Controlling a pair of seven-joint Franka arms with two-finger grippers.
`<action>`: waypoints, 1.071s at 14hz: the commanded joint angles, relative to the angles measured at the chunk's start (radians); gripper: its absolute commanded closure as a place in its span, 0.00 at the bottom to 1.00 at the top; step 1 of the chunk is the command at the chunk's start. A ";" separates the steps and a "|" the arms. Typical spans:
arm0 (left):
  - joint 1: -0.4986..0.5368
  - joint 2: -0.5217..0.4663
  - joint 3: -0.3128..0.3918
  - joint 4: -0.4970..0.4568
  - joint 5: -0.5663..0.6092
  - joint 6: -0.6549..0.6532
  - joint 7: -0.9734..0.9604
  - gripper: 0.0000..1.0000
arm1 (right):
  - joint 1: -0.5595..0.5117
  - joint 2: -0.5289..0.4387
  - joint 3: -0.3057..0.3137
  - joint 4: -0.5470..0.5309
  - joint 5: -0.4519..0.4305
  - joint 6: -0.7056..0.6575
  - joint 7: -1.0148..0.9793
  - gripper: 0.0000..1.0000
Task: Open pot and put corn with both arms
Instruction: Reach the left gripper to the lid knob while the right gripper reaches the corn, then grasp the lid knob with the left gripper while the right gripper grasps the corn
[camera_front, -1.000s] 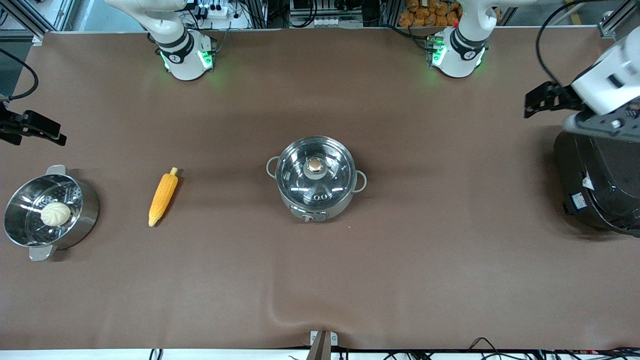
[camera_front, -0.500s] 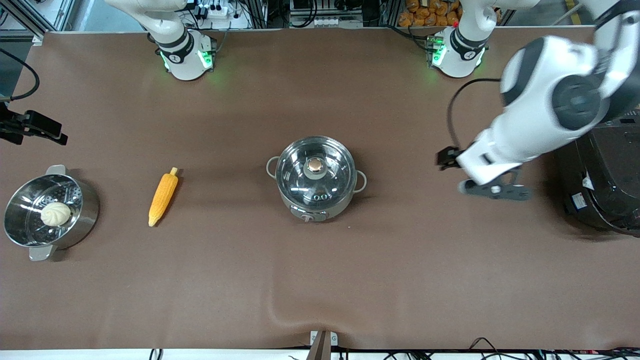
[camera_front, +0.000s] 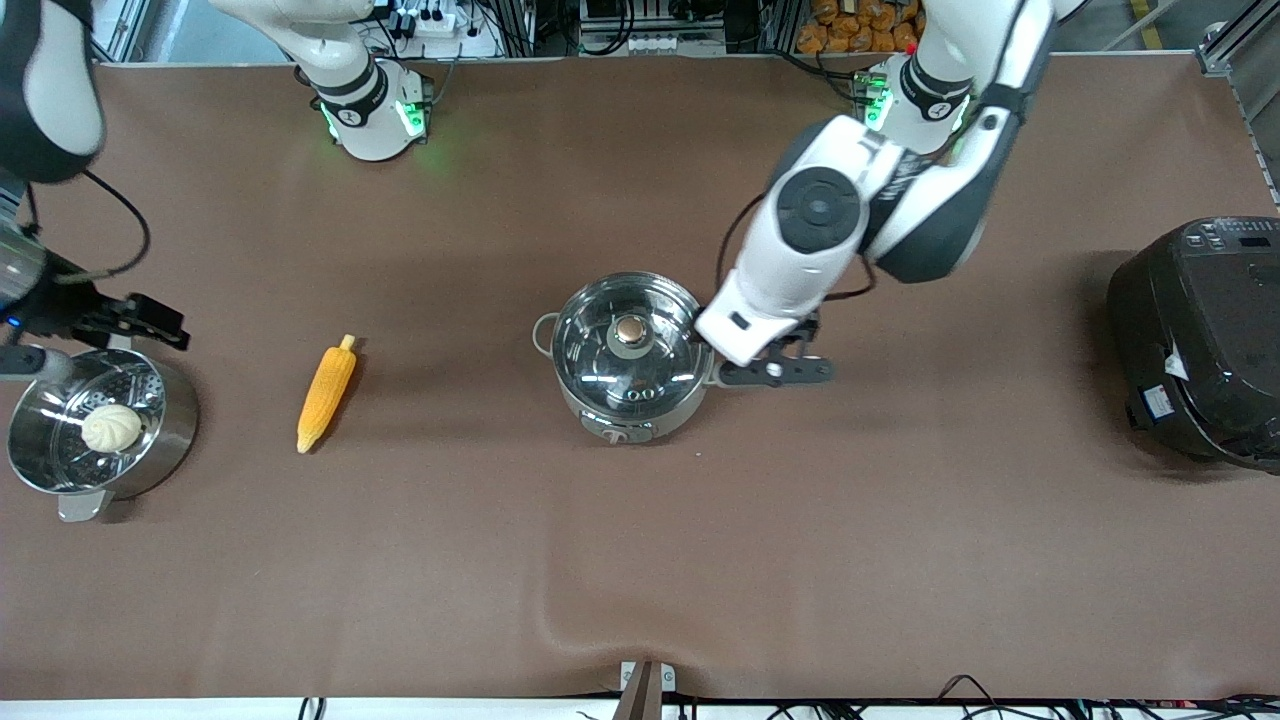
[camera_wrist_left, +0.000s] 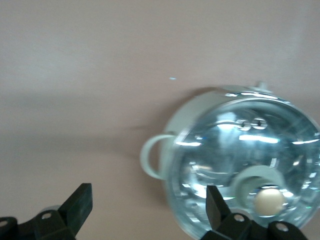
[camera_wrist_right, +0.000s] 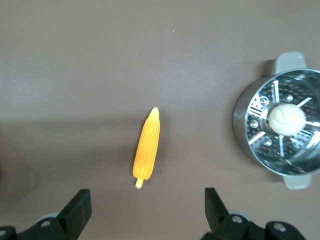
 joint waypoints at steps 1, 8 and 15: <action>-0.090 0.043 0.019 0.035 0.001 0.062 -0.112 0.00 | -0.022 0.008 0.012 -0.176 -0.002 0.178 0.005 0.00; -0.215 0.156 0.020 0.055 0.138 0.165 -0.225 0.00 | -0.025 0.180 0.012 -0.293 0.024 0.365 0.164 0.00; -0.213 0.199 0.020 0.112 0.138 0.182 -0.246 0.00 | 0.033 0.399 0.010 -0.294 0.081 0.573 0.272 0.00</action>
